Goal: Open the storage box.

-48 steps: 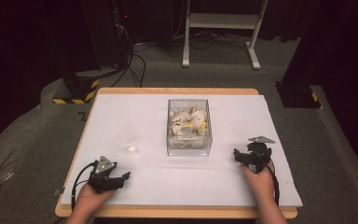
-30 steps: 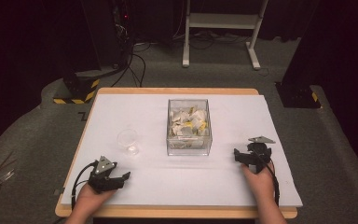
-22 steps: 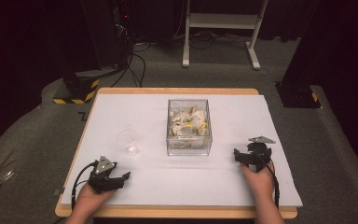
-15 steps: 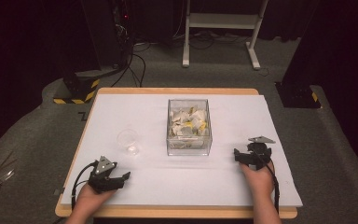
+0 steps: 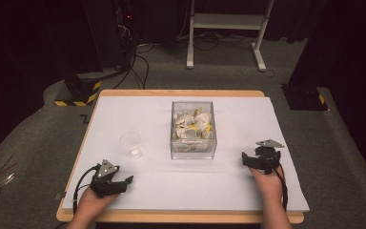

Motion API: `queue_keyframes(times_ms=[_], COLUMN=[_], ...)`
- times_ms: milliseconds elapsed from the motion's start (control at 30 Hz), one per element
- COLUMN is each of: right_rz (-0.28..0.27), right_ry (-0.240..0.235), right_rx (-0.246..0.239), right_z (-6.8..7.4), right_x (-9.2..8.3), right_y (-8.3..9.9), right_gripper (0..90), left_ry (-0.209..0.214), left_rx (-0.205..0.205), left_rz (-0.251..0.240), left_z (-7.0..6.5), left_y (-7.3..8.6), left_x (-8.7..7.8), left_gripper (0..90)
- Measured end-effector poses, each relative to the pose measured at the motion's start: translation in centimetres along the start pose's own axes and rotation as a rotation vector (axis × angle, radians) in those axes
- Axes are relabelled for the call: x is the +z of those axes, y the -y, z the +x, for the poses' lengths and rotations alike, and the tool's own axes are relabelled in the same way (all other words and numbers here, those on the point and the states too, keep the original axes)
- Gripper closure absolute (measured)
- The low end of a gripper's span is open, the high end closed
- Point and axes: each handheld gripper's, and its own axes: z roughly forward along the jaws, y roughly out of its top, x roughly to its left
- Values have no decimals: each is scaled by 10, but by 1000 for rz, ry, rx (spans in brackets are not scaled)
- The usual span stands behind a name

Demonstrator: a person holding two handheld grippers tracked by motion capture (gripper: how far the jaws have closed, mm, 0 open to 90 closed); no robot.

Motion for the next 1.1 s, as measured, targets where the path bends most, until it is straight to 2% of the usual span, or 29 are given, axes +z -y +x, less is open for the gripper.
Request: queue_keyframes(times_ms=[33,433,600,767,1033,1100], right_rz=[-10,-53,-67,-79,-82,-87], right_ry=[-4,-58,-77,-139,-173,-186], right_rx=[-10,2,-18,1,-26,-19], right_z=[0,8,12,17,27,31], right_x=[-2,-12,-14,-17,-25,-27], right_y=[-1,1,2,1,-3,-4], right_gripper=[120,105,103,100,100,101], left_ry=[0,1,1,3,5,5], left_rx=[0,-2,-2,0,2,2], left_rz=[0,-1,-2,-1,2,2], left_z=[0,0,0,0,0,0], left_y=[0,0,0,0,0,0], left_x=[0,0,0,0,0,0], left_gripper=[290,290,288,284,279,279])
